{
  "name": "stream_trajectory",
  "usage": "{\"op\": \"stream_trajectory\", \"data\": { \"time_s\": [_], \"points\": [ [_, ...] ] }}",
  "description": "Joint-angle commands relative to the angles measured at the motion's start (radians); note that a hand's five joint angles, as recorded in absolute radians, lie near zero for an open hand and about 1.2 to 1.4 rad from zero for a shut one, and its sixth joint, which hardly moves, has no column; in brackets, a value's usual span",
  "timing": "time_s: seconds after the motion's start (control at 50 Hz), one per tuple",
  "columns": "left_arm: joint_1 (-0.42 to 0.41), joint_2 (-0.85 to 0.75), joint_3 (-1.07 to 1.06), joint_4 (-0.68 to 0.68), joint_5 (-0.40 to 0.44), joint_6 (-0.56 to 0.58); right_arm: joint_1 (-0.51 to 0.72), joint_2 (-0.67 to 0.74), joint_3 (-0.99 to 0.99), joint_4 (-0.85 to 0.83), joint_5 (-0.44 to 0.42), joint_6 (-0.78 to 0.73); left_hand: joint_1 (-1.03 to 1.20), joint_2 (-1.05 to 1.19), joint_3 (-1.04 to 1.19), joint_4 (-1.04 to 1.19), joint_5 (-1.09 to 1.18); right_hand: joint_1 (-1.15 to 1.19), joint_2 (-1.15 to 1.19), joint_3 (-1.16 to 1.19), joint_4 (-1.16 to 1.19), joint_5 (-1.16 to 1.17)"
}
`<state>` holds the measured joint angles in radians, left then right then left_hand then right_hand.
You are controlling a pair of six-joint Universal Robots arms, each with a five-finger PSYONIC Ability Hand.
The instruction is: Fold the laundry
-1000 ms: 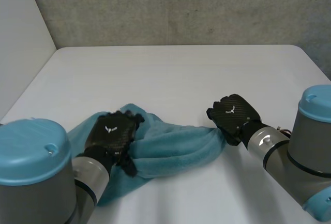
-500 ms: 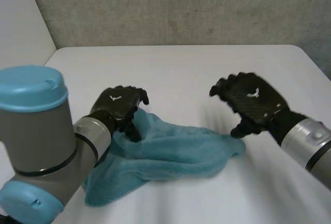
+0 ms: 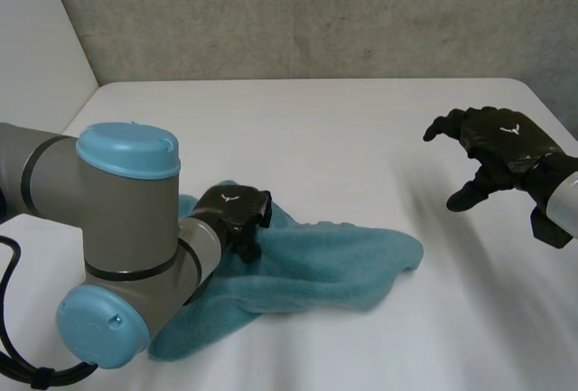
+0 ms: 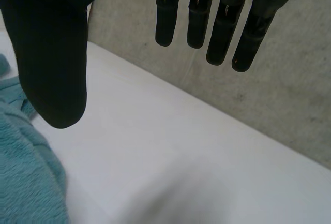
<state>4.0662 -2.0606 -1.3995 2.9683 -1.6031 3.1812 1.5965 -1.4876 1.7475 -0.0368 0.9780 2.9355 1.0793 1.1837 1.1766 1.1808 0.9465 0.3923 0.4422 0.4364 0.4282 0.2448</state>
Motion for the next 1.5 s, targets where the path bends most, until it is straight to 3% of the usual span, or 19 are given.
{"op": "stream_trajectory", "data": {
  "time_s": [0.02, 0.06, 0.22, 0.36, 0.46, 0.48, 0.5, 0.52, 0.56, 0.58, 0.6, 0.74, 0.78, 0.82, 0.84, 0.94, 1.12, 1.34, 1.5],
  "points": [
    [-0.006, 0.138, -0.007, -0.002, -0.003, 0.003, 0.003, 0.165, -0.137, 0.181, -0.004, -0.001, 0.317, 0.213, 0.22, 0.215, 0.275, -0.067, -0.116, -0.111, -0.103, -0.094],
    [-0.006, 0.176, -0.015, -0.005, -0.003, 0.003, 0.011, 0.243, -0.224, 0.289, -0.008, -0.003, 0.317, 0.213, 0.22, 0.215, 0.275, -0.218, -0.268, -0.262, -0.254, -0.245],
    [-0.006, 0.365, -0.055, -0.046, 0.0, 0.025, 0.052, 0.46, -0.42, 0.498, -0.05, -0.053, 0.317, 0.213, 0.22, 0.215, 0.275, -0.218, -0.268, -0.262, -0.254, -0.245],
    [0.003, 0.502, -0.099, -0.077, 0.0, 0.135, 0.189, 0.573, -0.529, 0.578, -0.192, -0.049, 0.317, 0.213, 0.22, 0.215, 0.275, -0.218, -0.268, -0.262, -0.254, -0.245],
    [0.005, 0.537, -0.116, -0.078, 0.0, 0.16, 0.298, 0.603, -0.576, 0.548, -0.197, -0.015, 0.317, 0.213, 0.22, 0.215, 0.275, -0.218, -0.268, -0.262, -0.254, -0.245],
    [0.007, 0.542, -0.119, -0.08, 0.0, 0.163, 0.324, 0.615, -0.588, 0.529, -0.197, 0.009, 0.317, 0.213, 0.22, 0.215, 0.275, -0.17, -0.22, -0.214, -0.206, -0.197],
    [0.007, 0.542, -0.119, -0.08, 0.0, 0.163, 0.342, 0.622, -0.597, 0.503, -0.197, 0.042, 0.317, 0.213, 0.22, 0.215, 0.275, 0.078, 0.028, 0.034, 0.042, 0.051],
    [0.01, 0.542, -0.119, -0.075, 0.0, 0.163, 0.342, 0.622, -0.597, 0.503, -0.197, 0.042, 0.317, 0.213, 0.22, 0.215, 0.275, 0.08, 0.03, 0.036, 0.044, 0.053],
    [0.016, 0.54, -0.118, -0.072, -0.001, 0.164, 0.358, 0.624, -0.635, 0.438, -0.197, 0.121, 0.317, 0.213, 0.22, 0.215, 0.275, 0.781, 0.731, 0.737, 0.745, 0.754],
    [0.029, 0.537, -0.111, -0.071, 0.0, 0.167, 0.358, 0.624, -0.635, 0.437, -0.197, 0.122, 0.317, 0.213, 0.22, 0.215, 0.275, 0.785, 0.735, 0.741, 0.749, 0.758],
    [0.061, 0.533, -0.102, -0.068, 0.002, 0.177, 0.356, 0.624, -0.666, 0.401, -0.194, 0.173, 0.317, 0.213, 0.22, 0.215, 0.275, 1.002, 0.952, 0.958, 0.966, 0.975],
    [0.168, 0.424, 0.056, -0.006, 0.008, 0.241, 0.35, 0.615, -0.855, 0.275, -0.097, 0.459, 0.317, 0.213, 0.22, 0.215, 0.275, 1.004, 0.954, 0.96, 0.968, 0.977],
    [0.181, 0.363, 0.204, 0.09, 0.008, 0.266, 0.339, 0.592, -0.949, 0.204, 0.026, 0.555, 0.317, 0.213, 0.22, 0.215, 0.275, 1.004, 0.954, 0.96, 0.968, 0.977],
    [0.184, 0.341, 0.271, 0.159, 0.006, 0.273, 0.333, 0.557, -0.971, 0.169, 0.086, 0.568, 0.317, 0.213, 0.22, 0.215, 0.275, 1.004, 0.954, 0.96, 0.968, 0.977],
    [0.185, 0.341, 0.272, 0.159, 0.006, 0.273, 0.323, 0.502, -0.974, 0.125, 0.149, 0.562, 0.317, 0.213, 0.22, 0.215, 0.275, 1.004, 0.954, 0.96, 0.968, 0.977],
    [0.191, 0.327, 0.361, 0.481, -0.006, 0.306, 0.31, 0.324, -0.886, -0.029, 0.273, 0.522, 0.317, 0.213, 0.22, 0.215, 0.275, 1.004, 0.954, 0.96, 0.968, 0.977],
    [0.178, 0.378, 0.128, 0.549, -0.014, 0.303, 0.322, 0.078, -0.501, -0.225, 0.242, 0.372, 0.317, 0.213, 0.22, 0.215, 0.275, 1.004, 0.954, 0.96, 0.968, 0.977],
    [0.175, 0.356, -0.348, 0.538, -0.018, 0.293, 0.338, 0.127, -0.215, -0.181, 0.229, 0.129, 0.317, 0.213, 0.22, 0.215, 0.275, 1.004, 0.954, 0.96, 0.968, 0.977],
    [0.108, 0.293, -0.507, 0.474, -0.09, 0.26, 0.365, 0.331, -0.18, 0.074, 0.252, -0.108, 0.317, 0.213, 0.22, 0.215, 0.275, 1.004, 0.954, 0.96, 0.968, 0.977]
  ]
}}
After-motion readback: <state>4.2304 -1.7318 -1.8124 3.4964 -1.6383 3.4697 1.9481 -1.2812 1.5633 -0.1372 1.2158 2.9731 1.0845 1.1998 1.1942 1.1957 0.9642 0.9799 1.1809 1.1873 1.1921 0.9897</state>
